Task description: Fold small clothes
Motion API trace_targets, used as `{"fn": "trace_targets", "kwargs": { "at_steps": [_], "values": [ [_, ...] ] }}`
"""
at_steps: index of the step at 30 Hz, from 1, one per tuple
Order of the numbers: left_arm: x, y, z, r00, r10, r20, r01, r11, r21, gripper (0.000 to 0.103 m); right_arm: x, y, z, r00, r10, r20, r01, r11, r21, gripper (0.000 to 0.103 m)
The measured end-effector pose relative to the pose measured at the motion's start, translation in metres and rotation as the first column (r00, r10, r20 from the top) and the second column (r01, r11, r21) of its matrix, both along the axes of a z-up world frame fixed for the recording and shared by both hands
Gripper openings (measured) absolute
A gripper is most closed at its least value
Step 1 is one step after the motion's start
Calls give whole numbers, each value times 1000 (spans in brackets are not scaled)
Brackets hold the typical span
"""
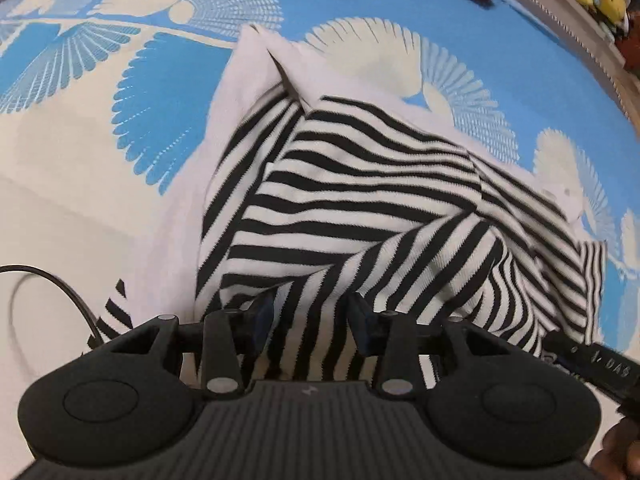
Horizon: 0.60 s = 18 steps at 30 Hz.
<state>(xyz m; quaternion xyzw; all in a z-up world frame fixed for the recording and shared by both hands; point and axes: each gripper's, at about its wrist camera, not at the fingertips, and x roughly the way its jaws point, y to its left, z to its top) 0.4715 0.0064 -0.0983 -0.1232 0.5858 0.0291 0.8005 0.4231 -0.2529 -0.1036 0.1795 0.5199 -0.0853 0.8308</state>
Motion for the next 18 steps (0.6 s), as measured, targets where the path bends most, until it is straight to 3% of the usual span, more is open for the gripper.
{"fn": "trace_targets", "kwargs": {
  "at_steps": [5,9,12,15,18],
  "values": [
    [-8,8,39,995,8,103,-9,1000,4,45,-5,2,13,1000,2,18,-2,1000,-12,39],
    [-18,13,68,982,5,191,-9,1000,22,45,-14,8,40,991,25,133,-19,999,-51,40],
    [-29,14,88,961,-28,277,10,998,66,45,-25,18,67,964,83,252,-56,992,-111,41],
    [-46,20,103,938,-33,345,-3,995,103,46,-40,27,98,917,137,376,-78,983,-169,41],
    [-72,28,121,919,-25,395,-29,991,129,46,-69,29,130,881,125,457,-55,985,-162,41]
  ]
}}
